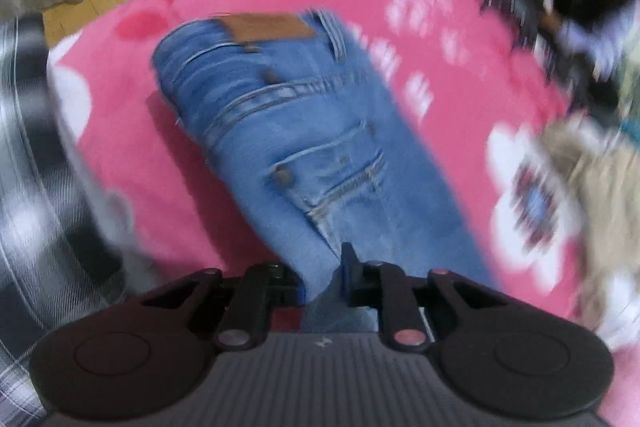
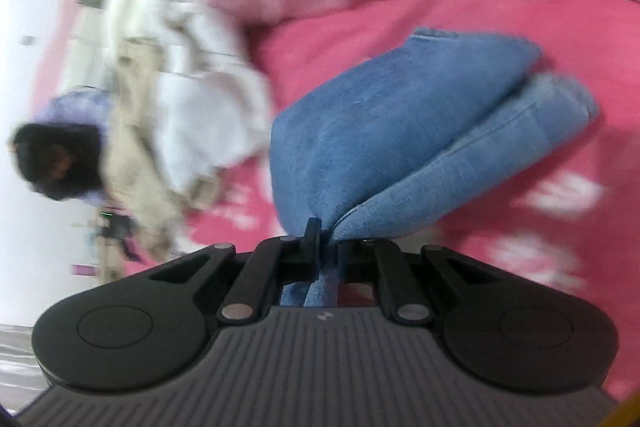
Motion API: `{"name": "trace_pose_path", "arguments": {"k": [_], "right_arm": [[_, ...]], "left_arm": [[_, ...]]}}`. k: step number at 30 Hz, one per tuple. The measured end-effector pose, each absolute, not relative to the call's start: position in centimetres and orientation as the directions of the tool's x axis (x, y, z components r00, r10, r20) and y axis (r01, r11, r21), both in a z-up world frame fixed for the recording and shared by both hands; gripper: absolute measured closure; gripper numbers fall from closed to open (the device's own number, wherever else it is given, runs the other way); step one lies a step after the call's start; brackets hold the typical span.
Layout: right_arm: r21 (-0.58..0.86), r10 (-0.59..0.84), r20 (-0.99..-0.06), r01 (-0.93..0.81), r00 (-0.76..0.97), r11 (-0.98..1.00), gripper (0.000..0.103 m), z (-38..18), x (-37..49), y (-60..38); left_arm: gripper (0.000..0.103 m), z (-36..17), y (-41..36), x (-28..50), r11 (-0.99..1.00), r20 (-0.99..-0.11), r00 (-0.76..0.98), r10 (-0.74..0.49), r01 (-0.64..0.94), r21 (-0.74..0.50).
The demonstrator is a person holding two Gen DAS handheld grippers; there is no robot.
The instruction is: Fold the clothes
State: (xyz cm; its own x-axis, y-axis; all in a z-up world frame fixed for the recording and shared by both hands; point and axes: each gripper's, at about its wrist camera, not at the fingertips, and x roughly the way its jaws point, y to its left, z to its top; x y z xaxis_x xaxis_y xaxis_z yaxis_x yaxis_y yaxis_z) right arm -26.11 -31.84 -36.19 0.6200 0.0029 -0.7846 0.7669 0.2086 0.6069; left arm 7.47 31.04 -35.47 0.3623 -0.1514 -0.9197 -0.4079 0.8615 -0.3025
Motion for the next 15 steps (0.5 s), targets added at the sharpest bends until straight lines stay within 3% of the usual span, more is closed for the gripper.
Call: {"name": "trace_pose_path", "arguments": {"k": [1,3,5,8,12,15], "right_arm": [[0.555,0.032,-0.823,0.792,0.567,0.256,0.084,-37.3,-27.4,-30.7],[0.406,0.084,-0.911,0.844,0.403,0.352,0.077,-38.8,-27.7,-29.4],[0.326,0.093,-0.944,0.843,0.318,0.428,0.077,-37.7,-27.2,-28.6],[0.324,0.133,-0.942,0.736,0.307,0.595,0.077,-33.6,-26.3,-26.4],[0.373,0.247,-0.901,0.346,0.356,0.861,0.077,-28.6,-14.6,-20.7],[0.378,0.339,-0.838,0.006,0.427,0.926,0.077,-27.0,-4.6,-14.4]], "left_arm": [[0.076,-36.3,31.2,7.2,0.862,-0.927,0.345,-0.146,-0.416,-0.290],[0.066,-37.0,32.0,7.2,0.849,-0.932,0.328,-0.156,-0.437,-0.296],[0.064,-36.5,32.3,7.6,0.865,-0.939,0.308,-0.154,-0.418,-0.279],[0.058,-35.0,31.9,7.8,0.915,-0.957,0.264,-0.122,-0.343,-0.212],[0.055,-32.5,31.5,6.8,0.944,-0.947,0.298,-0.118,-0.261,-0.200],[0.056,-30.9,32.0,5.9,0.940,-0.923,0.366,-0.121,-0.257,-0.225]]}}
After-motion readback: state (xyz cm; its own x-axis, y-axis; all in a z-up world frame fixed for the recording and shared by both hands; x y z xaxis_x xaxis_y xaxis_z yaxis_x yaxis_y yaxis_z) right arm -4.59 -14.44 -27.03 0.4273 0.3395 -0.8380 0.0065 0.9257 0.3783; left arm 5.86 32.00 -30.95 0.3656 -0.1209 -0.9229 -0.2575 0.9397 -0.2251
